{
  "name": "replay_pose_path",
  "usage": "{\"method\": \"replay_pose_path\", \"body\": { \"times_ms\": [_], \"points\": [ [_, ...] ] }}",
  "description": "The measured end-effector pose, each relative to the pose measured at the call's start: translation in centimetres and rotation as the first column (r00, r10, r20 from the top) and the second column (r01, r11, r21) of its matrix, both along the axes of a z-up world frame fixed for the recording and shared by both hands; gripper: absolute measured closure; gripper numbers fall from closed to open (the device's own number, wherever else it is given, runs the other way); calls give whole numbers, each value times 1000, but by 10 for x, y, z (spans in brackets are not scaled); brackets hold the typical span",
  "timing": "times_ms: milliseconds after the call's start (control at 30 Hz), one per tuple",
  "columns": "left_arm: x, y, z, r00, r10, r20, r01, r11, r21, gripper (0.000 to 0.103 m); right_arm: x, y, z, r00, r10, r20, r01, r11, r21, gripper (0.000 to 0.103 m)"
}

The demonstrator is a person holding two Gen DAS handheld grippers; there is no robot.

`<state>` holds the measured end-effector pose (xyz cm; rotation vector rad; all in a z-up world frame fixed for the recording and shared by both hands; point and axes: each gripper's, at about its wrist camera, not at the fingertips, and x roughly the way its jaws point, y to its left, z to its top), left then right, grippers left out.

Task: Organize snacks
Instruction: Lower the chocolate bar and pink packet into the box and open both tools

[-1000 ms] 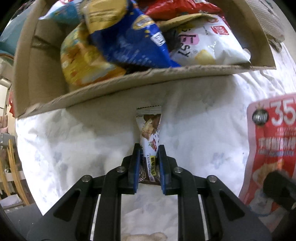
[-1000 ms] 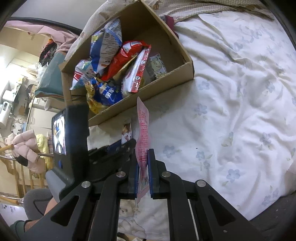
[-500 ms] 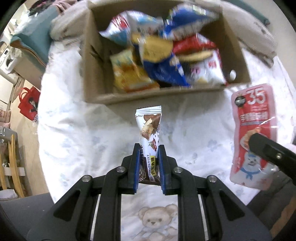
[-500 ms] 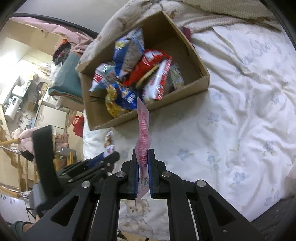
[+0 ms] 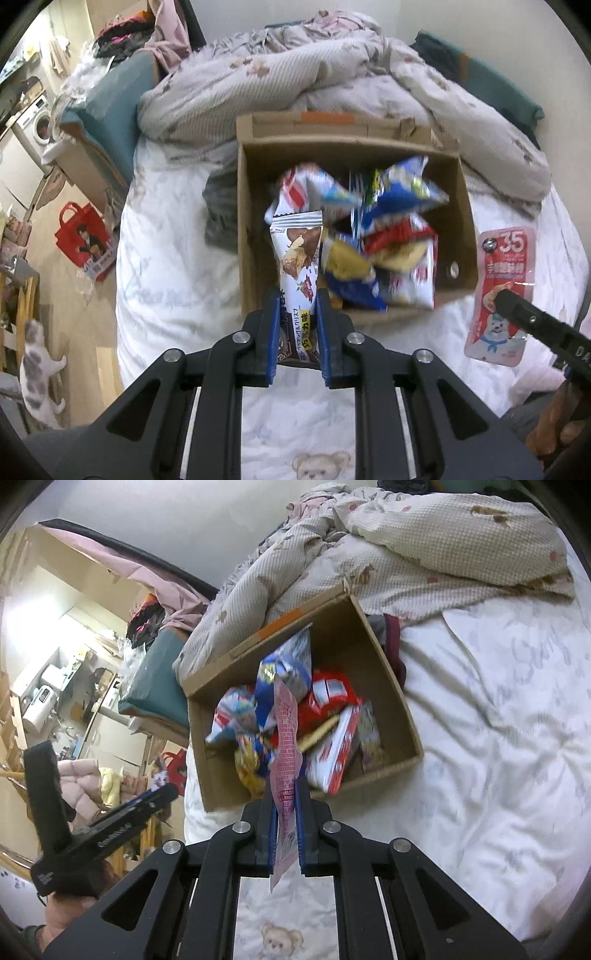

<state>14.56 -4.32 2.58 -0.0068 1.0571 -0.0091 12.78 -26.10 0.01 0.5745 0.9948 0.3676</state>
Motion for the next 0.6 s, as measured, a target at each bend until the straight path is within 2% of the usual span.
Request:
{"method": "replay_pose_path", "body": {
  "times_ms": [200,367,600],
  "points": [
    [31,-10,-4,1000,-11,4,10,999,33,88,32,-3,-5,1000,-3,-4,3,997,-75,94],
    [51,-12,-19,1000,0,-10,1,998,63,88,52,-3,-10,1000,-1,-9,0,990,-141,94],
    [65,-6,-32,1000,19,-7,-18,997,78,88,75,0,-17,1000,4,-25,-9,978,-207,94]
  ]
}}
